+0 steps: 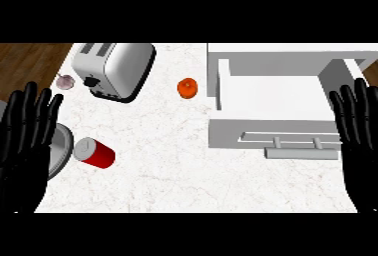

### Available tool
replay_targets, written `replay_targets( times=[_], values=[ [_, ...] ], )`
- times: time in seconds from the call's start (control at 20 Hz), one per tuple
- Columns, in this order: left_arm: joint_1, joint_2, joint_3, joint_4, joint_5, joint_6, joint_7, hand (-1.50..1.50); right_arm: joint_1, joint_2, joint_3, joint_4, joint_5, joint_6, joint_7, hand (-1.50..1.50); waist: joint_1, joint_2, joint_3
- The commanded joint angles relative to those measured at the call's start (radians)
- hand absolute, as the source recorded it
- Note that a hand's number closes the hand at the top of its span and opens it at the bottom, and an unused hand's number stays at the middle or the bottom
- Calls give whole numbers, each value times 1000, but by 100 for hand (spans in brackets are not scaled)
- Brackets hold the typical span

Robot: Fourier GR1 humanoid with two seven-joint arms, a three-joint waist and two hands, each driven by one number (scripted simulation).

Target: Pick up the can, place it into the drawer and close the drawer

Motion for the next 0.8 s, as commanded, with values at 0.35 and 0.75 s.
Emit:
replay_targets(
  times=[0.35, 0.75],
  values=[
    [165, 186, 175, 112, 213, -196, 133, -150, 86, 31, -63, 74, 25, -92, 139, -150, -22, 15, -37],
    [226, 264, 362, 15, 405, -296, 235, -150, 192, -44, -206, 1, -126, 5, 154, -150, -25, 8, -36]
  ],
)
